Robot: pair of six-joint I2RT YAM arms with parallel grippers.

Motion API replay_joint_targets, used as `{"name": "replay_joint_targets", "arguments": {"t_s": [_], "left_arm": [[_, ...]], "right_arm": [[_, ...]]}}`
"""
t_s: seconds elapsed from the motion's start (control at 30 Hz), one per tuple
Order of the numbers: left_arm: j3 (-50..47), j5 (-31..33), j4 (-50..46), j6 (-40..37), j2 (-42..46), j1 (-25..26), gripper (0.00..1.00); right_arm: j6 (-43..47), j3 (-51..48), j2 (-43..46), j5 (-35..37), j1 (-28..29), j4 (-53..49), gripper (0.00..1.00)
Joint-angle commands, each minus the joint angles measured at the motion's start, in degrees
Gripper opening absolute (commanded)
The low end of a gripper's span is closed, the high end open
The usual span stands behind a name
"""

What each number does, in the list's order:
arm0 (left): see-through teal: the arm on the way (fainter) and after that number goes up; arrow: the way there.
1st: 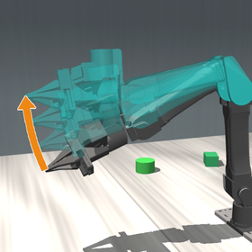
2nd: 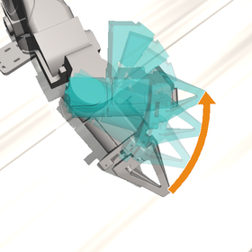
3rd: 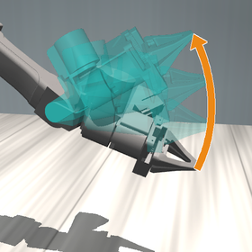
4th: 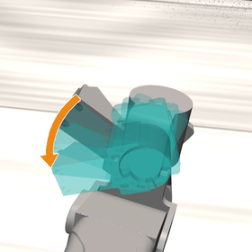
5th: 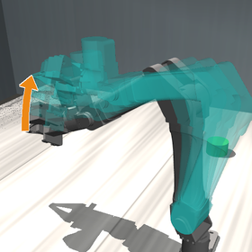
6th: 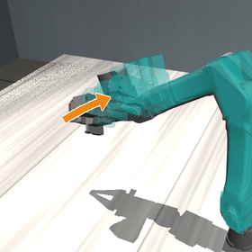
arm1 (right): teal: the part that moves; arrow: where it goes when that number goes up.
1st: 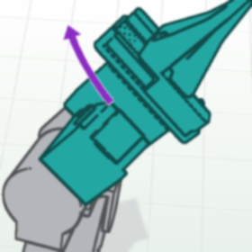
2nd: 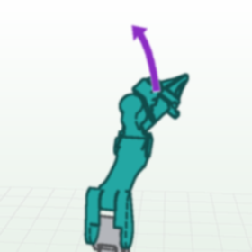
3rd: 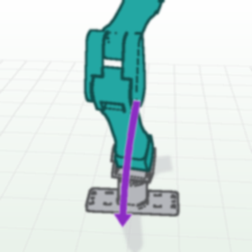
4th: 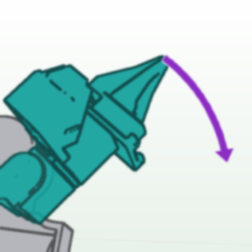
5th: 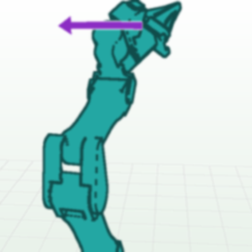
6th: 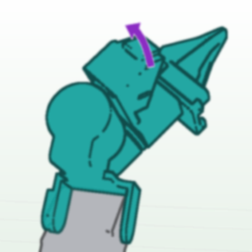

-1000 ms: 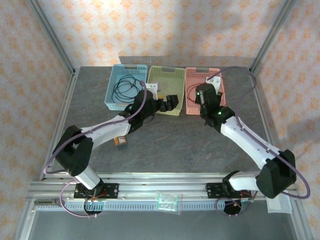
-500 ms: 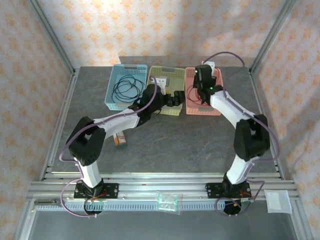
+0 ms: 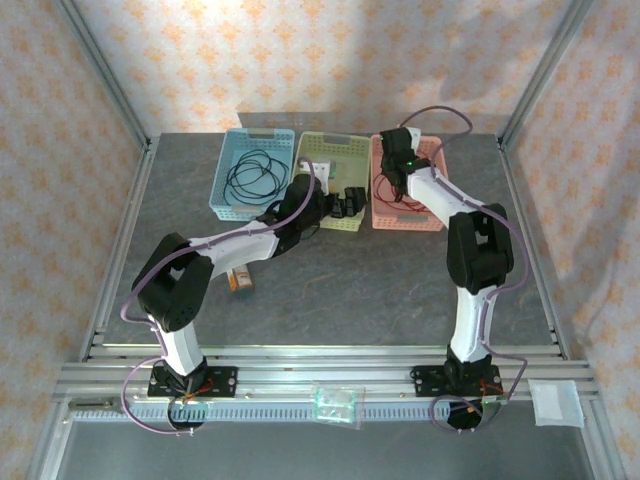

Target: Untangle the cables

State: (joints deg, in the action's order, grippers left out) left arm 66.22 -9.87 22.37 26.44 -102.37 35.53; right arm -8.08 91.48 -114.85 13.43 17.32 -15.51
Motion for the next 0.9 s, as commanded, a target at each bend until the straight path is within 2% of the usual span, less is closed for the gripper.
{"name": "replay_joint_targets", "arguments": {"t_s": [0.0,0.13,0.17,0.23,0.27,0.33,0.5,0.67,0.8,0.87], "left_arm": [[-1.54,3.43,1.46,-1.17,2.41,0.33,0.99],[-4.09,5.96,1.61,-1.72,5.52,0.33,0.99],[-5.48,6.77,1.98,-1.89,6.66,0.33,0.99],[-7.97,8.48,2.81,-2.54,9.0,0.33,0.99],[-9.53,9.45,3.38,-2.99,10.4,0.33,0.99],[-12.51,12.17,4.01,-3.76,12.87,0.33,0.99],[-21.38,24.36,5.02,-5.52,20.51,0.24,0.99],[-31.05,34.32,9.16,-9.07,27.33,-1.12,0.99],[-37.42,35.45,13.52,-11.4,30.21,-5.94,0.99],[-41.68,32.5,17.81,-12.67,32.55,-9.9,0.99]], "right_arm": [[-1.07,-0.92,3.94,-2.73,-0.17,0.81,0.51],[-1.72,-4.23,8.83,-4.06,-0.17,2.59,0.65],[-2.0,-6.14,11.01,-4.57,-0.17,3.67,0.72],[-2.46,-10.02,14.6,-5.72,-0.14,5.89,0.96],[-2.85,-12.36,16.77,-6.26,-0.17,6.99,1.0],[-3.87,-16.59,20.48,-6.46,-0.13,8.77,1.0],[-6.59,-28.78,30.58,-4.02,-0.14,15.05,1.0],[-5.0,-42.14,39.43,-2.33,-0.13,24.54,1.0],[-4.43,-50.21,42.03,1.1,-0.18,29.33,1.0],[-5.03,-54.4,43.72,3.83,-0.25,32.7,1.0]]}}
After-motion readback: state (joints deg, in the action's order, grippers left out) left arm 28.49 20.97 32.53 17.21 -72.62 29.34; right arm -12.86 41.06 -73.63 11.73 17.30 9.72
